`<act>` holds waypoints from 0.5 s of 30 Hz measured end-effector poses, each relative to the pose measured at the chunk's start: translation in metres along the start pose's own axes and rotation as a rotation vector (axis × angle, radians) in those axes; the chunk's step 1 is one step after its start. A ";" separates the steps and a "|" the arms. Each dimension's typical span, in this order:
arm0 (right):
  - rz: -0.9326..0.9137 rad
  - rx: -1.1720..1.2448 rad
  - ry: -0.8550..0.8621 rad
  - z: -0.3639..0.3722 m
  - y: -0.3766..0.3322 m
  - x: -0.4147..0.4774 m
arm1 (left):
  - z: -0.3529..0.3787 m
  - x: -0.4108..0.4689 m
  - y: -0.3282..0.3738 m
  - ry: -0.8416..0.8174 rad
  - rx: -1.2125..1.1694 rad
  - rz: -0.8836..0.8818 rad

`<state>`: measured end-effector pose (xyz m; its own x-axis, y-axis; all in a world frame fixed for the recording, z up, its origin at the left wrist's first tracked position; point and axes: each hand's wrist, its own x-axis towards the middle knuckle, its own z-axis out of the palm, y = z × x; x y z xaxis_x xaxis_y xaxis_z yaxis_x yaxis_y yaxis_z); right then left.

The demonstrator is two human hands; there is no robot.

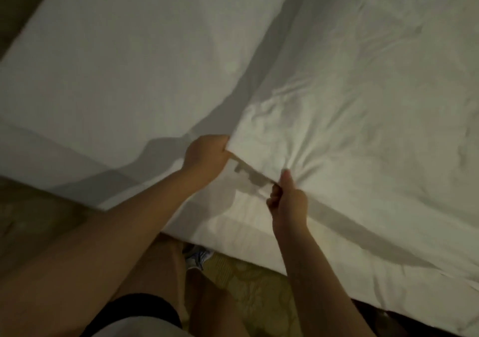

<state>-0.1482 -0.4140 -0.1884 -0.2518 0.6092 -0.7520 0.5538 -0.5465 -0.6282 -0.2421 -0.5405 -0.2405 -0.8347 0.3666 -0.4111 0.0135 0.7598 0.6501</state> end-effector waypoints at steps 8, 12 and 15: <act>-0.164 -0.085 -0.047 -0.014 -0.003 -0.005 | 0.004 -0.016 0.006 -0.078 0.072 -0.089; -0.086 -0.093 -0.154 -0.026 0.041 0.003 | 0.016 -0.018 0.012 0.019 -0.022 -0.080; 0.016 -0.019 -0.236 -0.021 0.057 0.000 | 0.025 -0.024 0.001 0.017 -0.010 -0.114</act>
<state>-0.1002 -0.4332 -0.2197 -0.4202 0.4480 -0.7891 0.5732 -0.5431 -0.6136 -0.2082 -0.5349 -0.2456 -0.8398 0.2684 -0.4719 -0.0880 0.7905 0.6062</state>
